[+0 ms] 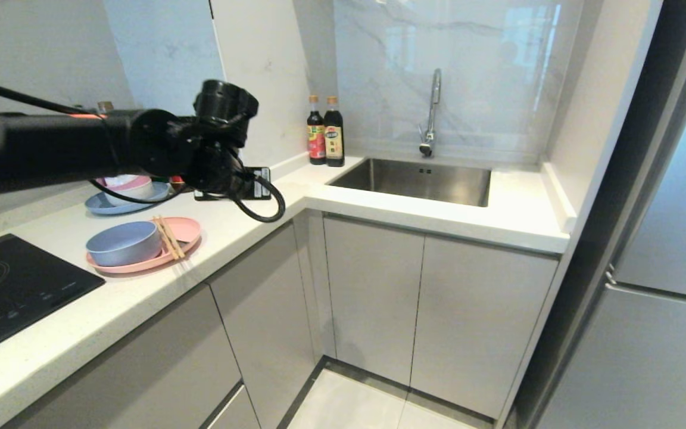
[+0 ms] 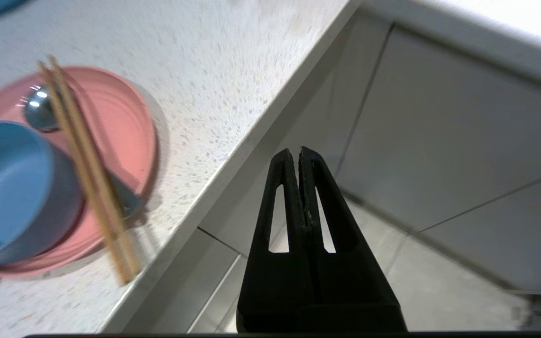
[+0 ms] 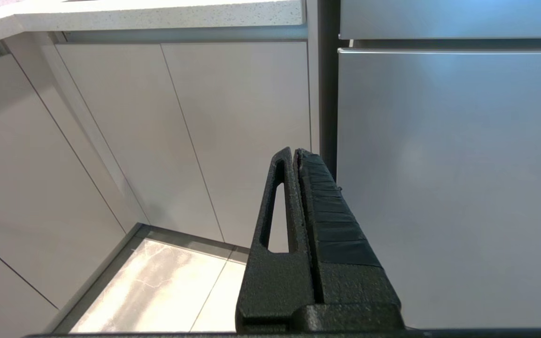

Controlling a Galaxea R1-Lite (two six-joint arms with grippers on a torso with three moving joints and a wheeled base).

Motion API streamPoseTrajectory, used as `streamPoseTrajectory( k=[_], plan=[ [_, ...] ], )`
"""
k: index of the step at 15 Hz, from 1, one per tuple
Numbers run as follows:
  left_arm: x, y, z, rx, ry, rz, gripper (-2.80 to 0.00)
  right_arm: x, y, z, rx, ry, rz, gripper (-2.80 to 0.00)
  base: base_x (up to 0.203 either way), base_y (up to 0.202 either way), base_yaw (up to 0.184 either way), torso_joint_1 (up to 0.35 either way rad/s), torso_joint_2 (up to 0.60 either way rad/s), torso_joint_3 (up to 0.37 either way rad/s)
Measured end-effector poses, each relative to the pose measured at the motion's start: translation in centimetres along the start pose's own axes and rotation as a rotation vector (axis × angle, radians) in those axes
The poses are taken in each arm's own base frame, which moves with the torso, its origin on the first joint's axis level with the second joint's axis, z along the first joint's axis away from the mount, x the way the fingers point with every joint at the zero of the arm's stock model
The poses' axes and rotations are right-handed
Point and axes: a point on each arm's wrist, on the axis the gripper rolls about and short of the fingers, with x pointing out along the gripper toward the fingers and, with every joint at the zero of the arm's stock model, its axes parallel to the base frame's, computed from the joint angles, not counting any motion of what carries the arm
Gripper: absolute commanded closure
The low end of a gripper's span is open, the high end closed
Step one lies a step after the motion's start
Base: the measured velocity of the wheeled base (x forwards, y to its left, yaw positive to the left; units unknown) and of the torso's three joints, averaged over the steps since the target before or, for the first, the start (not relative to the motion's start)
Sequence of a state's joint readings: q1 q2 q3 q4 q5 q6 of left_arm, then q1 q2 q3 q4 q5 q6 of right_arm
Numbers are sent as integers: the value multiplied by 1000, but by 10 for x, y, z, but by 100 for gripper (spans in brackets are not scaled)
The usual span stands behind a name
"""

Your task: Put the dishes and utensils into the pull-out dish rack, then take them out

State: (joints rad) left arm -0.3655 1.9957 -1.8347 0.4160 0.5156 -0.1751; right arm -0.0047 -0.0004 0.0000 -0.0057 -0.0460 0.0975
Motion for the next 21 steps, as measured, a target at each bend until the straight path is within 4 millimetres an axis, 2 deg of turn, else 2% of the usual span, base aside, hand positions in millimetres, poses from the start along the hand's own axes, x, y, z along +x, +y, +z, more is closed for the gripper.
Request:
streamPoseTrajectory(
  k=[3,6,9,11,13,15,18,21],
  plan=[
    [-63,32,18,-47,-79,-59,0,0,0,0,0,0,0,0,0,0,0,0,0,0],
    [-135,72,21,-48,-172,-135,0,0,0,0,0,0,0,0,0,0,0,0,0,0],
    [-205,121,5,-7,-284,-131,0,0,0,0,0,0,0,0,0,0,0,0,0,0],
    [-246,155,-15,15,-360,-86,0,0,0,0,0,0,0,0,0,0,0,0,0,0],
    [-284,179,-46,70,-423,-52,0,0,0,0,0,0,0,0,0,0,0,0,0,0],
    [-311,195,-90,170,-460,-11,0,0,0,0,0,0,0,0,0,0,0,0,0,0],
    [-322,202,-169,274,-447,35,0,0,0,0,0,0,0,0,0,0,0,0,0,0],
    [-317,199,-241,259,-430,86,0,0,0,0,0,0,0,0,0,0,0,0,0,0]
  ],
)
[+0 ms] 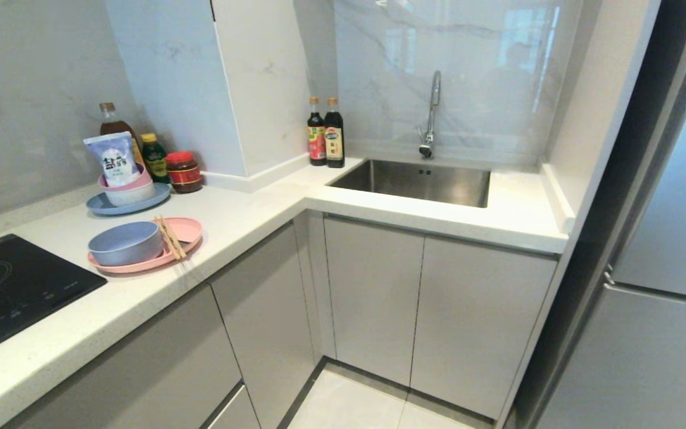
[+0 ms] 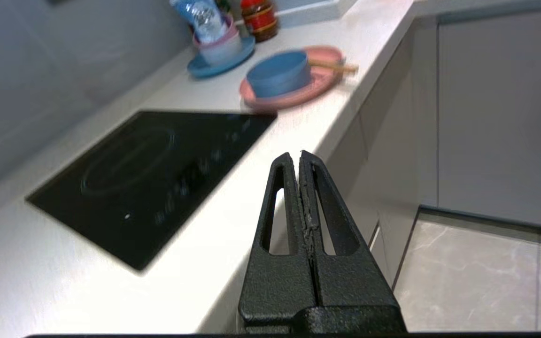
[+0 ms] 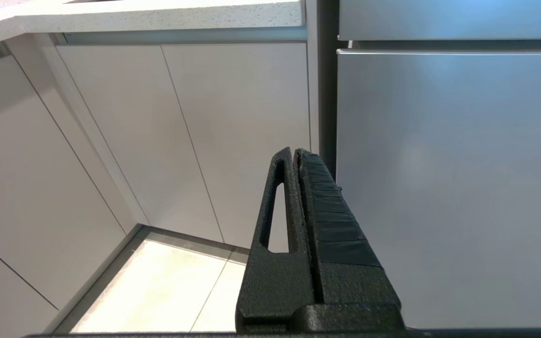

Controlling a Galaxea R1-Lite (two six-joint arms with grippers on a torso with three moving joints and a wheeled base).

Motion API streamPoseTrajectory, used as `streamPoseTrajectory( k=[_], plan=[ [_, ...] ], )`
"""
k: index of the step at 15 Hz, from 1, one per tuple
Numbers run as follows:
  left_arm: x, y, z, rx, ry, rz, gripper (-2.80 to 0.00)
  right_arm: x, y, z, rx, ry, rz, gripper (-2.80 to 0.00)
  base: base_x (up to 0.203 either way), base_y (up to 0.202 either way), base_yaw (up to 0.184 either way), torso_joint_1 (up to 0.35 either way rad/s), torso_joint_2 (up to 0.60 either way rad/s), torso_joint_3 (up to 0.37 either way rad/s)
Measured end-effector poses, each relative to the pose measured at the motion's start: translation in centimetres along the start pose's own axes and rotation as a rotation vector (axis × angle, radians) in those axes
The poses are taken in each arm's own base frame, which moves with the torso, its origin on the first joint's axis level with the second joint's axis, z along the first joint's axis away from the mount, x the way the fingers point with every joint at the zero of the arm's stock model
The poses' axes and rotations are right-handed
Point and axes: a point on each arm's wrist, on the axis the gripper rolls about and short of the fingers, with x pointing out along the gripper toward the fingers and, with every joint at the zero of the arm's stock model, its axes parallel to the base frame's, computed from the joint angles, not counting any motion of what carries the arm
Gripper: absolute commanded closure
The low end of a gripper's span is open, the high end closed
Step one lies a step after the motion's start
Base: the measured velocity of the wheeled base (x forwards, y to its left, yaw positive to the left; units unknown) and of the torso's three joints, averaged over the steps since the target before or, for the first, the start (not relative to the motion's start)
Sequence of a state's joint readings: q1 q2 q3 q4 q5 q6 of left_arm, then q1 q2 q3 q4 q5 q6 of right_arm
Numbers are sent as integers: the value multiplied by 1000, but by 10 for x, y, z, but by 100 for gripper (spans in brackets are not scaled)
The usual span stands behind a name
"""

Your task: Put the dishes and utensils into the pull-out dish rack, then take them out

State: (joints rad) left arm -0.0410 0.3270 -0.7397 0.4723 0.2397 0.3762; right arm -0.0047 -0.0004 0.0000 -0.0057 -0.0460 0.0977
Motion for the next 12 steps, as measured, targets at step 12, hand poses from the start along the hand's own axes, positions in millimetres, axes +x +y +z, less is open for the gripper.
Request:
streamPoseTrajectory(
  k=[12],
  plan=[
    [31,-60,-116,-291,-220,-98,0,0,0,0,0,0,0,0,0,0,0,0,0,0]
  ],
)
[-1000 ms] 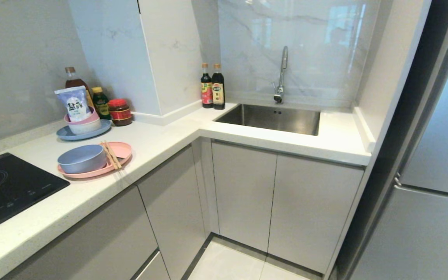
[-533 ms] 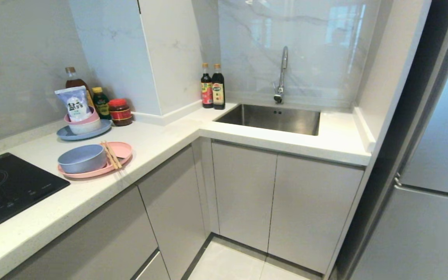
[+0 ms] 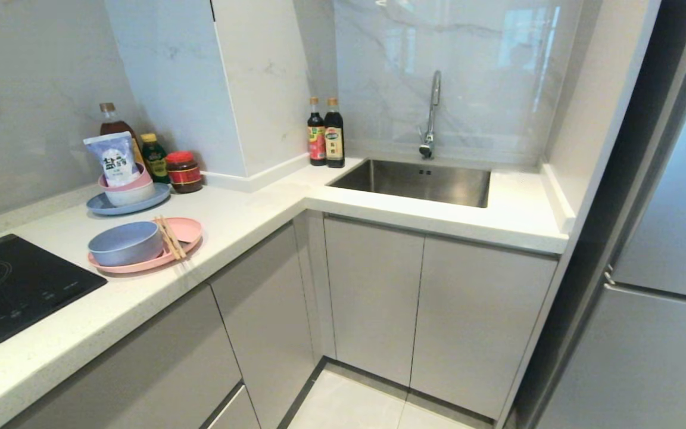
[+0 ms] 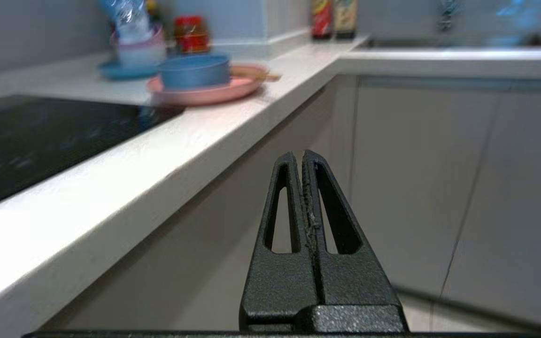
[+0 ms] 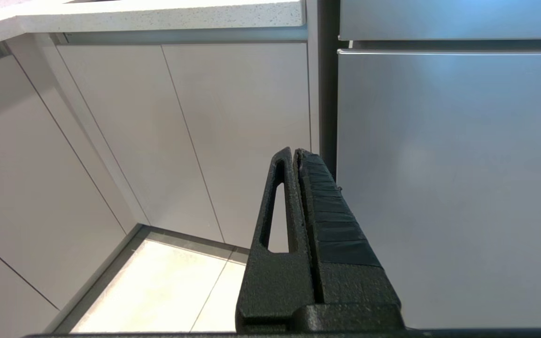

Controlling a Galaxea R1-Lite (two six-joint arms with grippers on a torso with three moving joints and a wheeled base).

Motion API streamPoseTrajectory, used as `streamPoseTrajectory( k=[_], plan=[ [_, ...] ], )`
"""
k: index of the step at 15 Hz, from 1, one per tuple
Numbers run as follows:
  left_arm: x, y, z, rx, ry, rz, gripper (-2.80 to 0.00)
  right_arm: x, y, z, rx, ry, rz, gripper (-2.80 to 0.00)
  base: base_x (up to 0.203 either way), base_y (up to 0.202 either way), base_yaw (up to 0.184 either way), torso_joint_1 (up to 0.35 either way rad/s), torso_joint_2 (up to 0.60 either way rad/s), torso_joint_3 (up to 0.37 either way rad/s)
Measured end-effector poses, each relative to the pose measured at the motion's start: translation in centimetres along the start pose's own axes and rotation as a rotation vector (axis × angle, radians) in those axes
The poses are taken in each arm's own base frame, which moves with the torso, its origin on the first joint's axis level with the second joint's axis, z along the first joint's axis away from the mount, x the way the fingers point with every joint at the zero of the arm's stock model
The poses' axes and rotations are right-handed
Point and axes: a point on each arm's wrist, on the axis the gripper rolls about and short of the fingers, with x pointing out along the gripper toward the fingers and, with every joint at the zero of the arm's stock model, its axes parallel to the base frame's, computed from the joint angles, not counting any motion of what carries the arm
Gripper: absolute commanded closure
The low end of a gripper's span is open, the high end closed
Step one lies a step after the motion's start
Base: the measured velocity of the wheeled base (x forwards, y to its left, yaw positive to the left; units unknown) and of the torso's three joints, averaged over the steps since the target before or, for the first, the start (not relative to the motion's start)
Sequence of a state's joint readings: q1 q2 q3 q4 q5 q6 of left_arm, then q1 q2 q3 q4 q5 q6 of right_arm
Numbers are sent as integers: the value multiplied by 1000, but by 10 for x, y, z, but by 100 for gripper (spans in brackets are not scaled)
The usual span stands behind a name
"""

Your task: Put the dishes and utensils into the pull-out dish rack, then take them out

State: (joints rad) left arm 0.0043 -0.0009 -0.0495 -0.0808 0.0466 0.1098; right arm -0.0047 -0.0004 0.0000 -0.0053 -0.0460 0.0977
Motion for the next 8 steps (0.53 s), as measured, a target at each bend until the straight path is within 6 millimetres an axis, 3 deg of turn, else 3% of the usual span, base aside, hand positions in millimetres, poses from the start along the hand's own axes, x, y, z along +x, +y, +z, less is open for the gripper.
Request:
streamPoseTrajectory(
  k=[4,8],
  plan=[
    [1,-4,-21,8,120,-87,0,0,0,0,0,0,0,0,0,0,0,0,0,0],
    [2,-4,-22,-29,125,-75,0,0,0,0,0,0,0,0,0,0,0,0,0,0]
  ],
)
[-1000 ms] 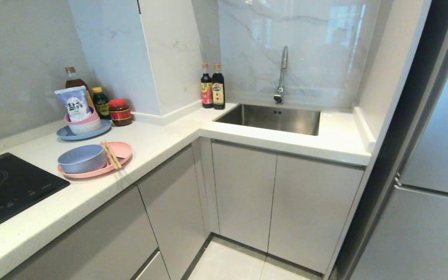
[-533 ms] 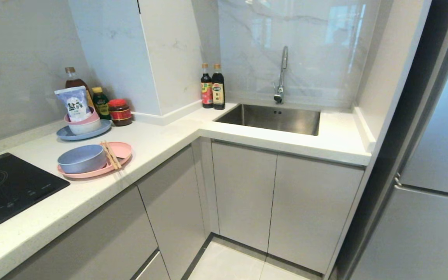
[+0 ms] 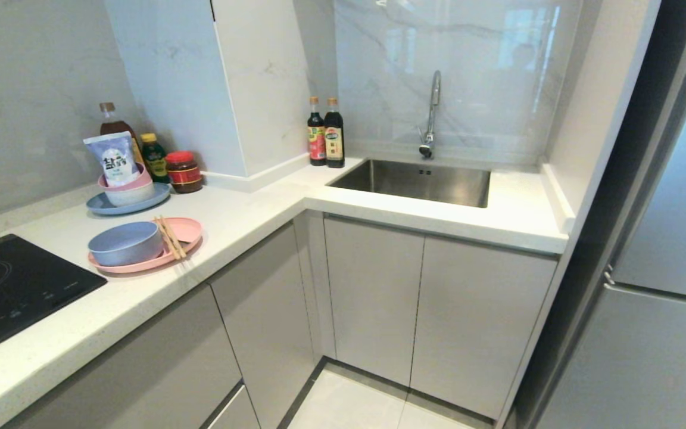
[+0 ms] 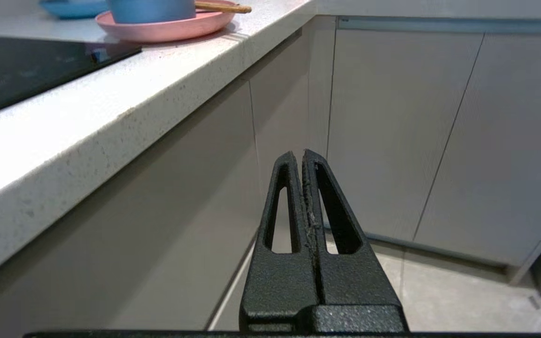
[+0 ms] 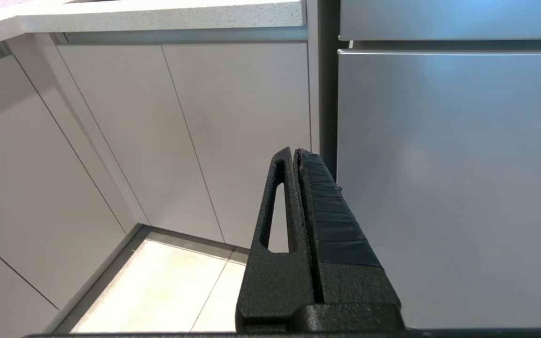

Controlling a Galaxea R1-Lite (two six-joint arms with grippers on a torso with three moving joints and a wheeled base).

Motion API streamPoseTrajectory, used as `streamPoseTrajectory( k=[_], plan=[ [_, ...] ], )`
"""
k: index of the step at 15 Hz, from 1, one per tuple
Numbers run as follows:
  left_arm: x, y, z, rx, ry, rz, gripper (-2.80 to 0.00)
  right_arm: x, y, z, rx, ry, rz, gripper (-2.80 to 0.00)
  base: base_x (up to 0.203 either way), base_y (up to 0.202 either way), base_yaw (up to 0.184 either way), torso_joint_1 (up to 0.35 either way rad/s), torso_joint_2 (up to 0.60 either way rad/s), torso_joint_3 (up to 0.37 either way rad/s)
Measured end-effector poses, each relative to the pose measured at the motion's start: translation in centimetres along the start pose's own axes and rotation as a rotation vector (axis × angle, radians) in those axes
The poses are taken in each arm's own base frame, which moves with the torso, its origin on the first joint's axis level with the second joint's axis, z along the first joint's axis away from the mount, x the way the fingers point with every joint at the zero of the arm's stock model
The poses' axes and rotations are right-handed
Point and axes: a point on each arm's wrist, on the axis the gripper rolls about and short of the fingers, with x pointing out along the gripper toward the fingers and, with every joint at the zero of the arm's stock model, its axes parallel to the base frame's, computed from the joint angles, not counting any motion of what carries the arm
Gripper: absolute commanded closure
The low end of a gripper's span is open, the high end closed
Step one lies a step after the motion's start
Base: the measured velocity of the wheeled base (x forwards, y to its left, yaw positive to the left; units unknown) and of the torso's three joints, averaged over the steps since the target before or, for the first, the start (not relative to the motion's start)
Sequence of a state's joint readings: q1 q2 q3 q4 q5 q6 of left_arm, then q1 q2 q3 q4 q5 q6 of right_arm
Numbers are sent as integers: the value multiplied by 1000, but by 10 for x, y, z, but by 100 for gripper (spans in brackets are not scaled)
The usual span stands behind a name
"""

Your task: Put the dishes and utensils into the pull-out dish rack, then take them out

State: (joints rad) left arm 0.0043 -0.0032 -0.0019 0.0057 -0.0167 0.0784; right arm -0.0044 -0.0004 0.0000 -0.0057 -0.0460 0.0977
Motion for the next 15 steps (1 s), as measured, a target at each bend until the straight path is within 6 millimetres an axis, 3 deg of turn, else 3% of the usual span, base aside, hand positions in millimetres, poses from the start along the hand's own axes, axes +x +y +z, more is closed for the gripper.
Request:
streamPoseTrajectory(
  k=[15],
  plan=[
    [0,0,0,-40,-2,6,0,0,0,0,-1,0,0,0,0,0,0,0,0,0]
  ],
)
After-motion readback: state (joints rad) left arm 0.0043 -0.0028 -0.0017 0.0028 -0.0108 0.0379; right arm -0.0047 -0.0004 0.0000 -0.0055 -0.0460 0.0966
